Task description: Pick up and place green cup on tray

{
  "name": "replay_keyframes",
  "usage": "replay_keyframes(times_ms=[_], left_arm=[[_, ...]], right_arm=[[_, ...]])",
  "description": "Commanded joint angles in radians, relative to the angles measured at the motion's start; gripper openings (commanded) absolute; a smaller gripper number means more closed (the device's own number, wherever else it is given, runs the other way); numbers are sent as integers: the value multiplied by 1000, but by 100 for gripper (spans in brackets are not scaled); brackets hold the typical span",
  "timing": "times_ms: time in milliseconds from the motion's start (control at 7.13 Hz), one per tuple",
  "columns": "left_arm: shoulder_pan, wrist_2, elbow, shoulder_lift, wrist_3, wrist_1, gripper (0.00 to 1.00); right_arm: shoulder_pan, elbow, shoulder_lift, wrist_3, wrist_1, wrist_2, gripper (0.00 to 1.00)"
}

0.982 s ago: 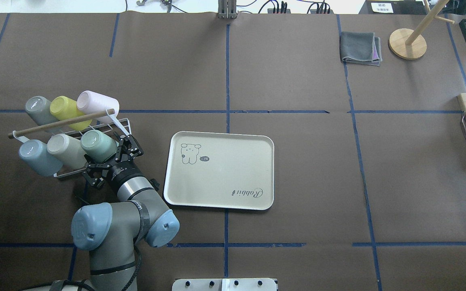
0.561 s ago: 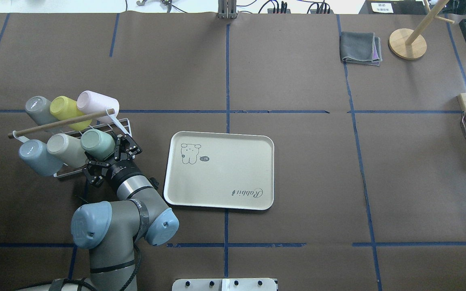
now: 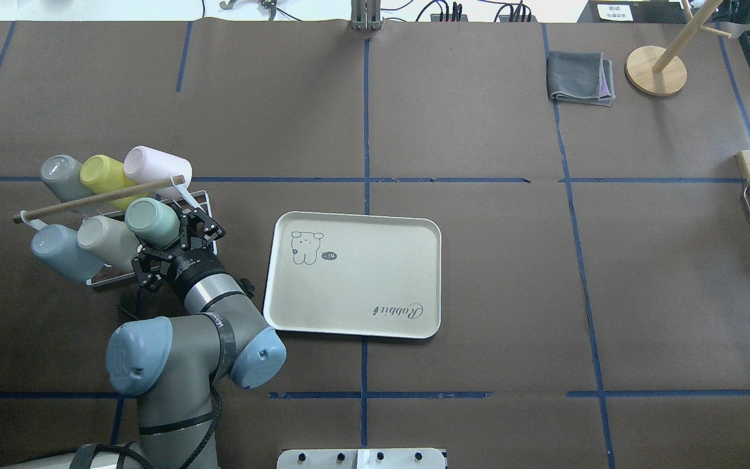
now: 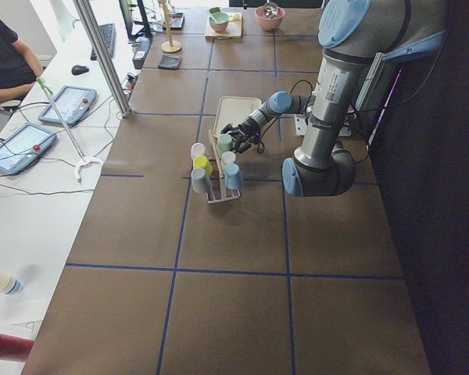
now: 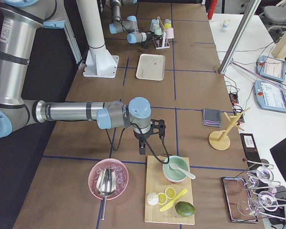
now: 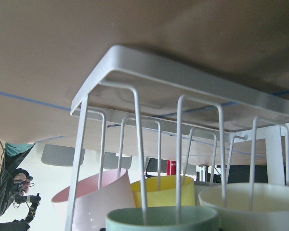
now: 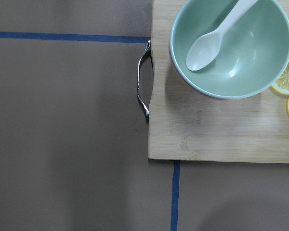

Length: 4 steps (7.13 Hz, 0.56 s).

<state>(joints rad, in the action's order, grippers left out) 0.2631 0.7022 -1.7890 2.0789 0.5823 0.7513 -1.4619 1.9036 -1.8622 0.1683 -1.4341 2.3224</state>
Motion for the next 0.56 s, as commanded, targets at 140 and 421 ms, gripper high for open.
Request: replay_keyframes(times_ms=[140,421], left_arm=[[16,-1,-151,-29,43,-38,71],[12,-1,-235,-33,47,-72,71]], right_arm=[[2,-1,3,2,-2,-2,100],[2,-3,5,4,-2,-2,100]])
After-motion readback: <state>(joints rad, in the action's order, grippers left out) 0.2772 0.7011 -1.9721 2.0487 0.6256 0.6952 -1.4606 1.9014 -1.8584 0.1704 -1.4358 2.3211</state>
